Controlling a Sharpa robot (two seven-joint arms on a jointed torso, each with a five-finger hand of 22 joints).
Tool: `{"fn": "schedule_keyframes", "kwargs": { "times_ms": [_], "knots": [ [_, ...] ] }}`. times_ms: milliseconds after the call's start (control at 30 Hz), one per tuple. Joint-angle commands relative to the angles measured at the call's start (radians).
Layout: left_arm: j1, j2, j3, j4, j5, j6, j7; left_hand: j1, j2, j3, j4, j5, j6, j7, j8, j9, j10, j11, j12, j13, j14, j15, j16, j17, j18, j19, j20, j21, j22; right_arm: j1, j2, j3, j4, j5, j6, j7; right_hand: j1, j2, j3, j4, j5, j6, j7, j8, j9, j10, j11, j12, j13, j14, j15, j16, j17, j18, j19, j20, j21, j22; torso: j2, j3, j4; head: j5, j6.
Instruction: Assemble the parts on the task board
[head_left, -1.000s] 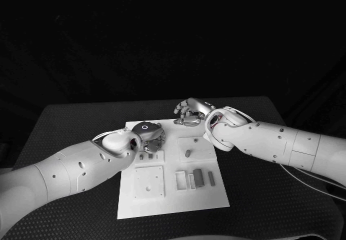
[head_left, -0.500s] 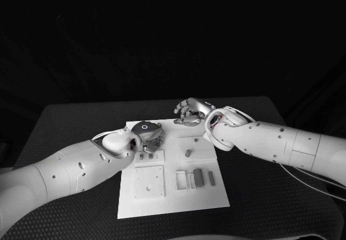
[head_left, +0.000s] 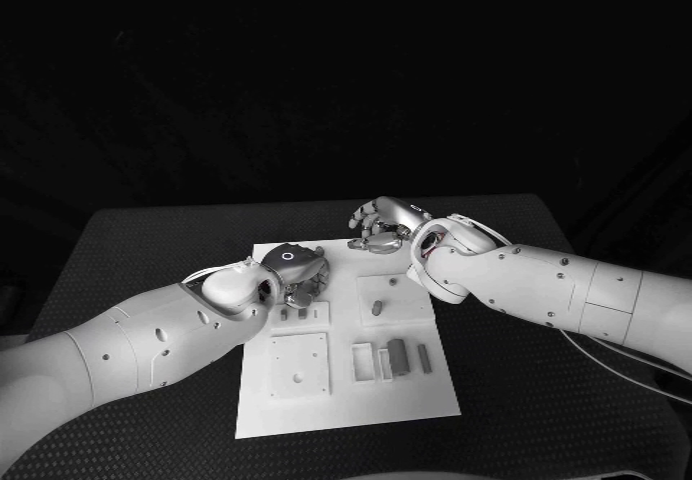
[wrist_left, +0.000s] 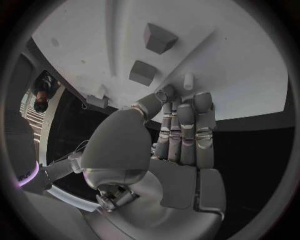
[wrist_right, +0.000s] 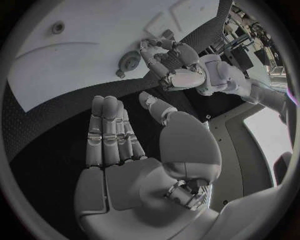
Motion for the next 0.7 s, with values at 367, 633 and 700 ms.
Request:
{"fn": "schedule_keyframes", "kwargs": {
  "times_ms": [367,633,700],
  "knots": [
    [-0.006,-0.051,0.043,0.06,0.024,-0.003,-0.005,-0.003,0.011,0.004,-0.001,0.002,0.009,-0.001,0.008,-0.001,0.052,0.015,0.007,0.032,0.011,-0.002,0.006,0.002,0.088,0.009,-0.003,0.009,0.023,0.0,-0.001,0.0,-0.001,0.0,-0.006,0.012,0.005,0.002,-0.005,0.0,0.003,-0.002,0.007,0.007,-0.001,-0.005,-0.001,0.007,-0.003,-0.001,-0.003,-0.008,0.003,0.003,0.0,0.006,-0.006,0.002,-0.001,-0.0007,0.0011,0.002,0.012],
    [0.011,-0.1,0.081,0.122,0.045,0.037,-0.015,-0.003,0.011,0.004,-0.001,0.002,0.009,-0.001,0.008,-0.001,0.053,0.014,0.007,0.033,0.012,-0.002,0.006,0.003,0.088,0.009,-0.003,0.01,0.023,0.0,-0.004,0.0,0.0,0.001,-0.006,0.012,0.005,0.002,-0.005,0.0,0.003,-0.002,0.007,0.007,-0.001,-0.005,-0.001,0.008,-0.004,-0.001,-0.003,-0.008,0.004,0.003,0.0,0.007,-0.006,0.003,-0.001,-0.0012,0.0025,0.003,0.011],
    [0.021,-0.112,0.082,0.132,0.047,0.044,-0.019,-0.004,0.01,0.004,-0.001,0.002,0.009,-0.001,0.008,-0.001,0.053,0.014,0.007,0.033,0.012,-0.002,0.006,0.003,0.088,0.009,-0.003,0.01,0.023,0.0,-0.004,0.0,0.0,0.001,-0.004,0.011,0.005,0.002,-0.005,0.0,0.003,-0.002,0.007,0.007,-0.001,-0.005,-0.001,0.008,-0.004,-0.001,-0.003,-0.009,0.004,0.003,0.0,0.007,-0.006,0.003,-0.001,-0.0015,0.0026,0.003,0.011]
  ]
}}
